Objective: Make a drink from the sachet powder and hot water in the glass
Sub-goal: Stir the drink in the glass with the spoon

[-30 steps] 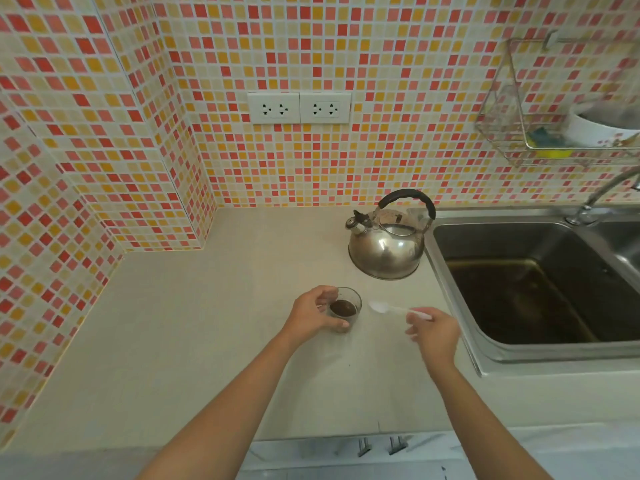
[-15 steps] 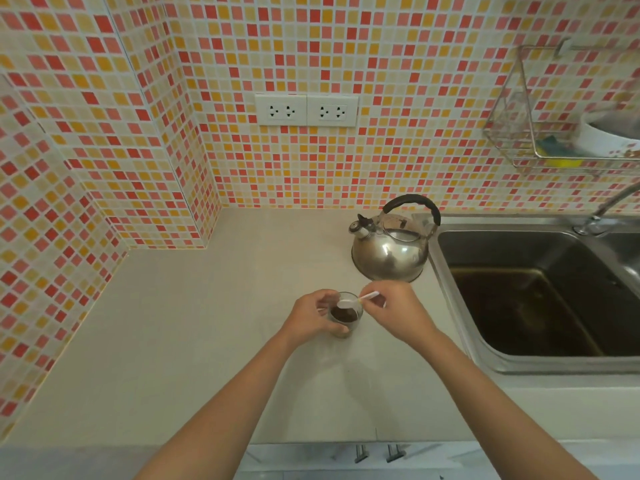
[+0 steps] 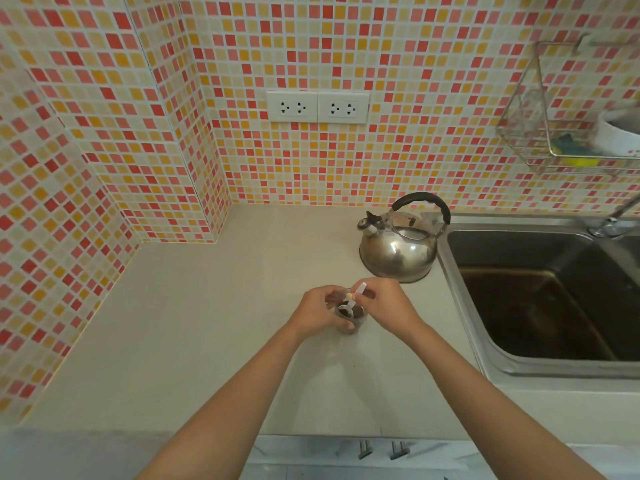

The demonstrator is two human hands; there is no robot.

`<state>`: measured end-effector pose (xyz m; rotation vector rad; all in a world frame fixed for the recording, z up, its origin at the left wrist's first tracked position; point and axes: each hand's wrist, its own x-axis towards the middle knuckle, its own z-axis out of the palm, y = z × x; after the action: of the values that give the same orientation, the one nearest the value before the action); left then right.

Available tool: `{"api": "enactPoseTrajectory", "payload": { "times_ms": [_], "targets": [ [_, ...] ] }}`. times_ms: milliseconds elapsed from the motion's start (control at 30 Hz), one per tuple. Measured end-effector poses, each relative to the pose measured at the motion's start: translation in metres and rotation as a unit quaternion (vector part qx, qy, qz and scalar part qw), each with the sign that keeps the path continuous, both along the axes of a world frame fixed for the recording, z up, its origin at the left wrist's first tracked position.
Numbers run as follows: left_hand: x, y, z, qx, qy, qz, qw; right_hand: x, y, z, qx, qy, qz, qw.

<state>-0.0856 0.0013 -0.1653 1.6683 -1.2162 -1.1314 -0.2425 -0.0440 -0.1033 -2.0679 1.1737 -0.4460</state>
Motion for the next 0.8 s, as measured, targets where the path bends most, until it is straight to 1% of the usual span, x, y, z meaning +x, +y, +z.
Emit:
{"api": "enactPoseTrajectory", "payload": {
  "times_ms": [100, 167, 267, 333, 400, 500, 567, 700, 800],
  "targets": [
    [-0.001, 0.001, 0.002, 0.003, -0.008, -0.002, 1.000, 0.002, -0.005, -0.001, -0.052, 0.088, 0.027, 0.994],
    [-0.001, 0.000, 0.003, 0.007, -0.010, -0.002, 1.000, 0.000, -0.008, -0.004, -0.049, 0.112, 0.016, 0.992],
    [-0.001, 0.000, 0.004, 0.012, -0.020, -0.001, 1.000, -0.006, -0.008, -0.010, 0.000, 0.084, -0.013, 0.996],
    [-0.001, -0.001, 0.004, 0.011, -0.026, -0.002, 1.000, -0.005, -0.005, -0.013, 0.030, 0.048, -0.004, 0.998],
    [-0.001, -0.001, 0.004, 0.009, -0.029, -0.004, 1.000, -0.002, -0.002, -0.012, 0.029, 0.035, 0.004, 0.999],
    [-0.001, -0.001, 0.004, 0.010, -0.028, -0.008, 1.000, -0.001, -0.006, -0.009, -0.015, 0.081, -0.009, 0.997],
    [0.000, -0.001, 0.004, 0.011, -0.031, -0.008, 0.999, -0.003, -0.009, -0.008, -0.019, 0.102, -0.018, 0.994],
    [0.001, -0.002, 0.003, 0.006, -0.030, -0.009, 0.999, 0.000, -0.005, -0.011, 0.013, 0.091, 0.003, 0.996],
    [0.001, -0.001, 0.003, 0.003, -0.042, -0.017, 0.999, 0.006, -0.005, -0.010, -0.008, 0.102, 0.011, 0.995]
  ]
}}
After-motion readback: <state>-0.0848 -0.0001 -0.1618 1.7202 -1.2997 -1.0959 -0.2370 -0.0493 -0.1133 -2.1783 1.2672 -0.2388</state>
